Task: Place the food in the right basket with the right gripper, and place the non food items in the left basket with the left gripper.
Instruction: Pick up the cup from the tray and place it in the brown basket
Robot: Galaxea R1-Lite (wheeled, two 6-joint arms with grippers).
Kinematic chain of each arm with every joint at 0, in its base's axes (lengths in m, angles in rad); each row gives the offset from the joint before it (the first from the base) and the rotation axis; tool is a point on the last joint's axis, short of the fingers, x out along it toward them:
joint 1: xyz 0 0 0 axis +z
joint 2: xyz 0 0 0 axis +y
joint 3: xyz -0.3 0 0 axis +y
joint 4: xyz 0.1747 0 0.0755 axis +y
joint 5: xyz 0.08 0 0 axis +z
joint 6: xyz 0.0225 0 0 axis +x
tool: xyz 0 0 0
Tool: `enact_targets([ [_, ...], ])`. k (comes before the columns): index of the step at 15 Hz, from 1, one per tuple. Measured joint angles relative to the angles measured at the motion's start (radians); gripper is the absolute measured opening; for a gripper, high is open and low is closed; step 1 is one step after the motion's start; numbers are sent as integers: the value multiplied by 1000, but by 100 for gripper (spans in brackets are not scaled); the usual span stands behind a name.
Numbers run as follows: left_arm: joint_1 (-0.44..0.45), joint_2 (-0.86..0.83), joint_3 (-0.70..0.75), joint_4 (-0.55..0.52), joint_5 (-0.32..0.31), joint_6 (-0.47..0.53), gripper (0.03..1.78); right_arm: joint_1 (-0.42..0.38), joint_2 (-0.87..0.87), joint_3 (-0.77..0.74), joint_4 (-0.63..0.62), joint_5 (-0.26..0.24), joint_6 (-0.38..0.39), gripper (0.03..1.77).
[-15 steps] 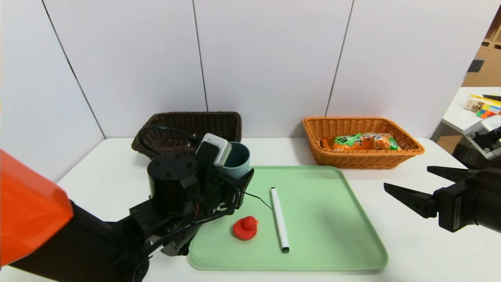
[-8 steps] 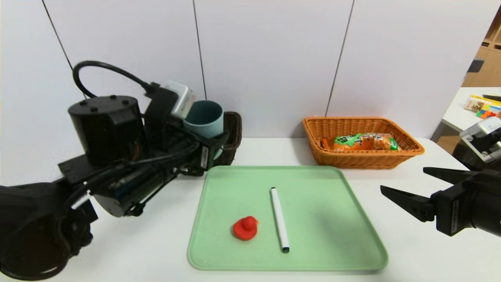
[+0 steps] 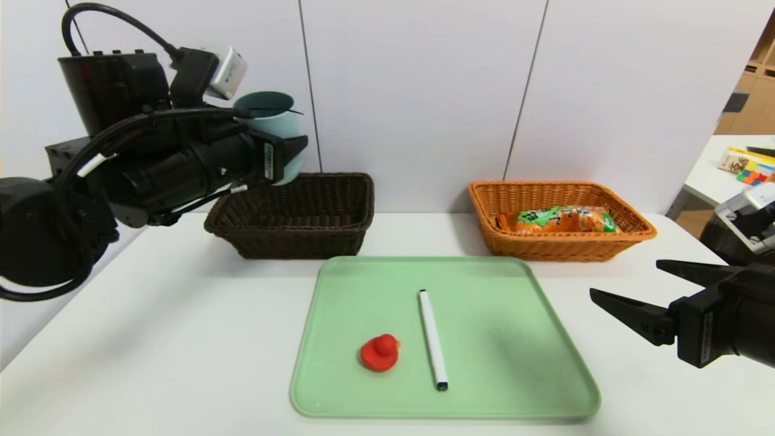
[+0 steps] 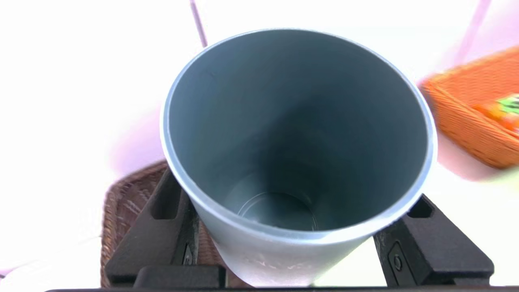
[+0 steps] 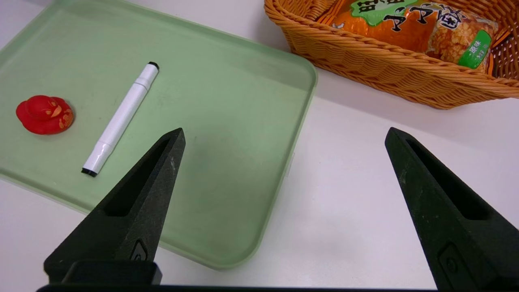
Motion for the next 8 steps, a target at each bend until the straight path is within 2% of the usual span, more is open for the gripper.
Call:
enact_targets([
  [5,76,149,-152,117,-20,-3,114,0,0,-1,-1,0,0,170],
  [8,93,224,-181,130,-19,-7,114,0,0,-1,-1,1,0,170],
])
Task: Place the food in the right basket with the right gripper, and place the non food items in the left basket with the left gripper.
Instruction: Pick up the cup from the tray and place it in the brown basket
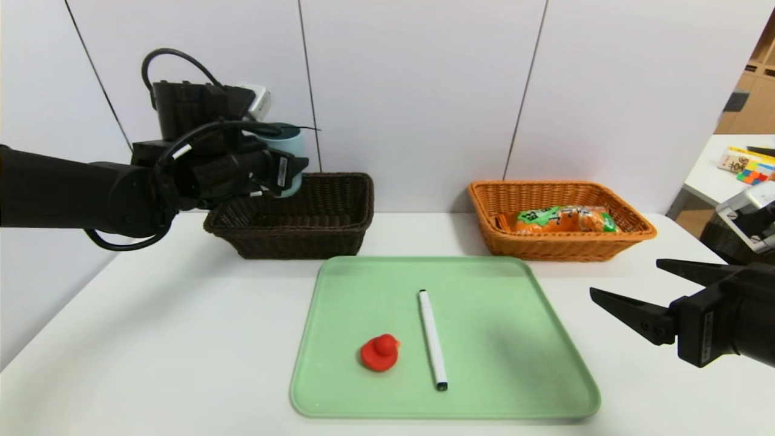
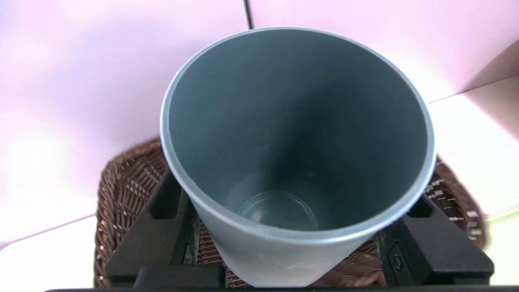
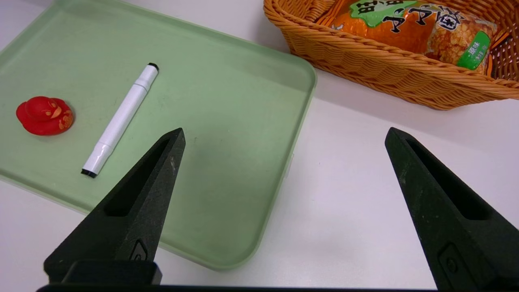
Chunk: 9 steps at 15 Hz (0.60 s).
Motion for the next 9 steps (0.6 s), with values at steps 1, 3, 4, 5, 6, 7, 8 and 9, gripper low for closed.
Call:
enact_targets([
  [1,3,22,-3,0,-1,-1,114,0,0,1,0,0,0,170],
  [3,10,64,-9,-6,-2,-2,114,0,0,1,0,0,0,170],
  [4,15,83,-11,-8,-2,-3,114,0,0,1,0,0,-1,170],
  [5,21,102,-13,-10,-2,-3,114,0,0,1,0,-1,-1,170],
  [6,27,121,-13,-13,-1,-3,114,0,0,1,0,0,0,170],
  [7,33,134,-14,-11,-2,1,114,0,1,1,0,0,0,170],
  [8,39,144,-15,-5,-3,8,114,0,1,1,0,0,0,170],
  [9,46,151,-18,-2,-5,23,114,0,2,1,0,1,0,170],
])
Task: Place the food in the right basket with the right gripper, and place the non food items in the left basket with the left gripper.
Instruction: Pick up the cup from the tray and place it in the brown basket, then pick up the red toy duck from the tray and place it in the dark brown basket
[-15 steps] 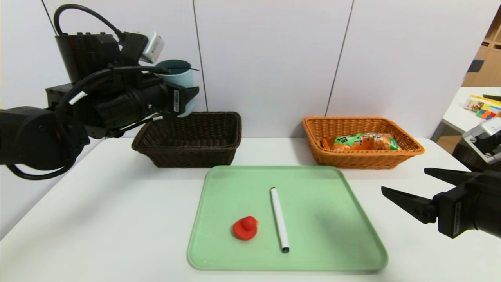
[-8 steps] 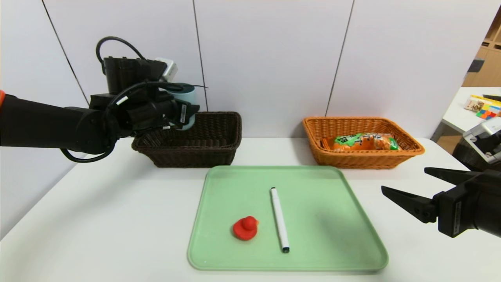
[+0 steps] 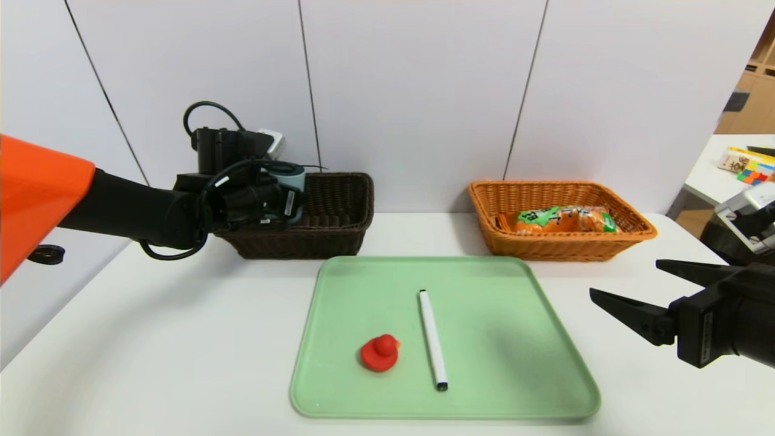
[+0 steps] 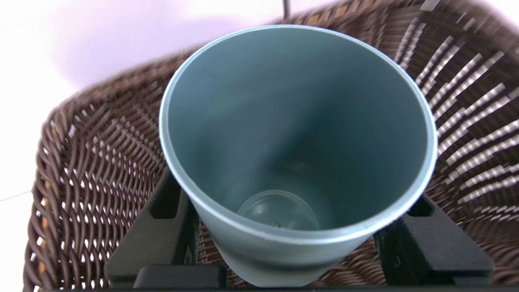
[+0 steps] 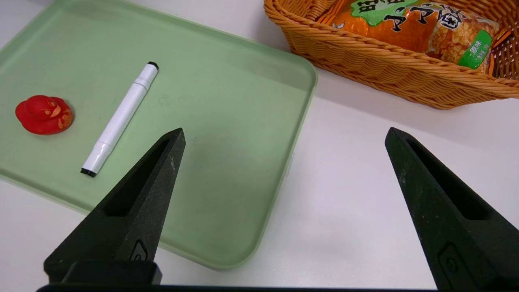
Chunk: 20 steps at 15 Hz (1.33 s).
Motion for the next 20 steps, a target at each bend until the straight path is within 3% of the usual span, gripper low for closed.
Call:
enact_targets([
  [3,20,5,-3,0,-22,94,114,0,3,0,0,1,0,170],
  [12,30,30,-35,-4,-25,92,114,0,4,8,0,0,0,170],
  [20,30,13,-31,-9,-24,90,150,10,5,10,0,-1,0,170],
])
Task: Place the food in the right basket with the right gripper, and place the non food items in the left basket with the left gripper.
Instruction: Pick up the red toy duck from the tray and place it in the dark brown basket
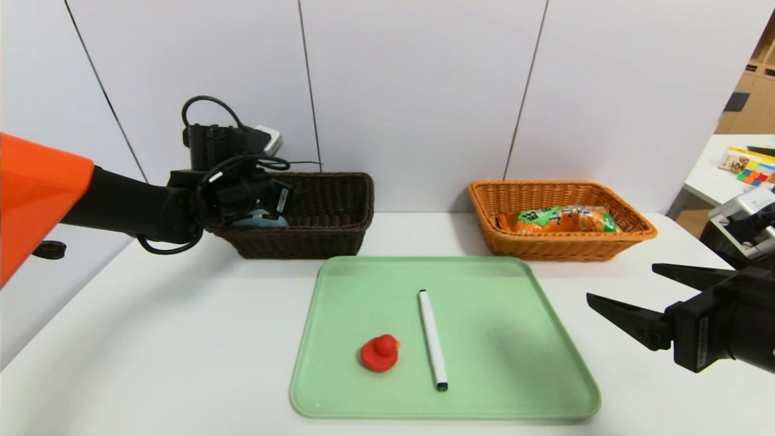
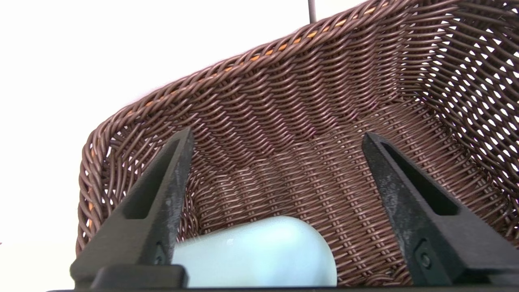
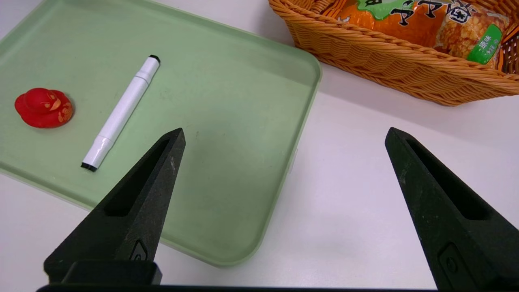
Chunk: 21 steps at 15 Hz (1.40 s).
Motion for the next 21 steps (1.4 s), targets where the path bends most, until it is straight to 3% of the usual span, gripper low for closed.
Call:
enact_targets([
  [6,0,-104,22,32,-3,1,161,1,0,1,0,0,-1,170],
  [10,-37,-292,84,149,-44,9,165,1,7,2,0,0,0,170],
  [15,-224,-540,209,397,-73,28,167,1,8,-1,0,0,3,170],
  [17,-318,-601,264,440,-80,38,167,1,6,-3,0,0,4,170],
  [21,-444,-663,347,523,-111,188,169,1,0,-3,-1,1,4,170],
])
